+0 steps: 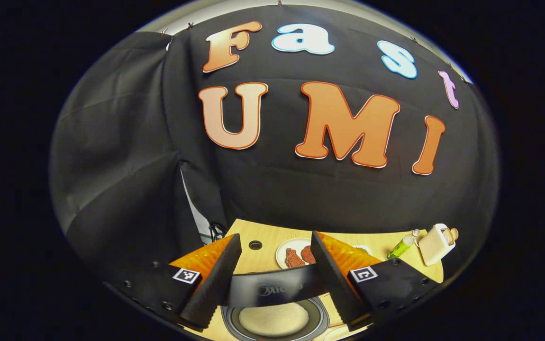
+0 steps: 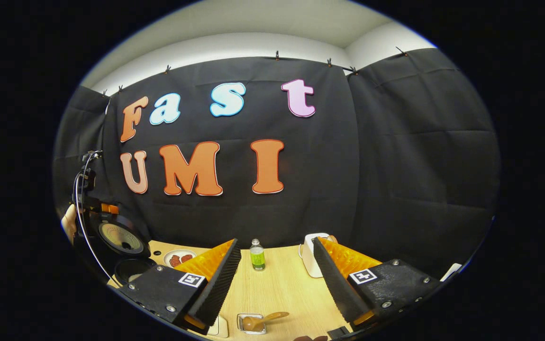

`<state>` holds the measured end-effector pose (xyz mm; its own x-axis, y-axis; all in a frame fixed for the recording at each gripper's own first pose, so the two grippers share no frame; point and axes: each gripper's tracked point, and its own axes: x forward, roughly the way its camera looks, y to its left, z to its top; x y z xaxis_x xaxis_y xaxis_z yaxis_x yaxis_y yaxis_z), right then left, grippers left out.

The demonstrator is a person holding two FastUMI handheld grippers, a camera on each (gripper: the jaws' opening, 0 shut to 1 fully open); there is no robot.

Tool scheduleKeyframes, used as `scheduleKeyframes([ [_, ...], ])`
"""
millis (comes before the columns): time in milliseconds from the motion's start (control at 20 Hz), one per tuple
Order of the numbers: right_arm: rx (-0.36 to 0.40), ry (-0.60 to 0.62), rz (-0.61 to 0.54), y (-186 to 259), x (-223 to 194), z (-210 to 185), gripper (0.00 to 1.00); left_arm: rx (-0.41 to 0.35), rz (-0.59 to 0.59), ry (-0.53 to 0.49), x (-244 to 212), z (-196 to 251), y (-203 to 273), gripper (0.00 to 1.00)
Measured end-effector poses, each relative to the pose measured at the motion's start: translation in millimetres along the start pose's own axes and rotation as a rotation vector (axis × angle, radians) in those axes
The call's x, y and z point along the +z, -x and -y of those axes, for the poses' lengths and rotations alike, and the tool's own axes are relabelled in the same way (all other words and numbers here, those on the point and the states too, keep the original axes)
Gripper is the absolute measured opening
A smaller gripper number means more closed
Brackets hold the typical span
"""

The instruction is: Close the left gripper, press the button to open the rice cooker; take a wooden spoon from the chopstick holder with the right hand, scoop a spoonful of rice and pour it into the rice cooker, then put the wooden spoon back into the chopstick holder.

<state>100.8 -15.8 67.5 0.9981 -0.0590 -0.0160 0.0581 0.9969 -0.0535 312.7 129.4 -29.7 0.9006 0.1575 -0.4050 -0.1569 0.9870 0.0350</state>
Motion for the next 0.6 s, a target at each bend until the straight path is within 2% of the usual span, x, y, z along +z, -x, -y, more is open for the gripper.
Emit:
scheduleKeyframes([
  [50,0.006,-0.005,0.000,0.0,-0.1,-2.4,1.00,-0.006,-0.005,-0.002,-3.5,2.2,2.2,0.96],
  [100,0.012,-0.010,0.000,-0.5,-0.9,-2.8,0.95,-0.009,-0.008,0.001,-6.7,2.9,7.1,0.99],
  [150,0.017,-0.015,-0.001,-0.6,-0.6,-4.0,1.00,-0.014,-0.012,0.000,-12.7,4.3,13.2,0.99],
  [250,0.028,-0.023,0.000,1.0,-0.7,-3.9,1.00,-0.016,-0.012,-0.003,-24.1,8.6,24.1,0.99],
  [300,0.033,-0.026,0.001,1.1,0.2,-5.0,0.95,-0.016,-0.016,-0.003,-31.8,10.6,30.9,1.00],
  [350,0.038,-0.029,0.001,1.7,0.3,-5.1,0.95,-0.018,-0.022,-0.003,-42.5,13.5,39.4,0.96],
  [450,0.051,-0.035,0.001,2.0,-0.2,-6.9,0.95,-0.023,-0.038,0.010,-65.4,18.3,54.7,0.99],
  [550,0.060,-0.041,-0.002,2.5,-2.2,-6.6,0.95,-0.024,-0.043,0.017,-87.0,23.5,65.4,0.96],
  [600,0.067,-0.042,-0.006,2.9,-4.8,-7.9,0.95,-0.024,-0.048,0.015,-98.8,24.8,71.1,0.99],
])
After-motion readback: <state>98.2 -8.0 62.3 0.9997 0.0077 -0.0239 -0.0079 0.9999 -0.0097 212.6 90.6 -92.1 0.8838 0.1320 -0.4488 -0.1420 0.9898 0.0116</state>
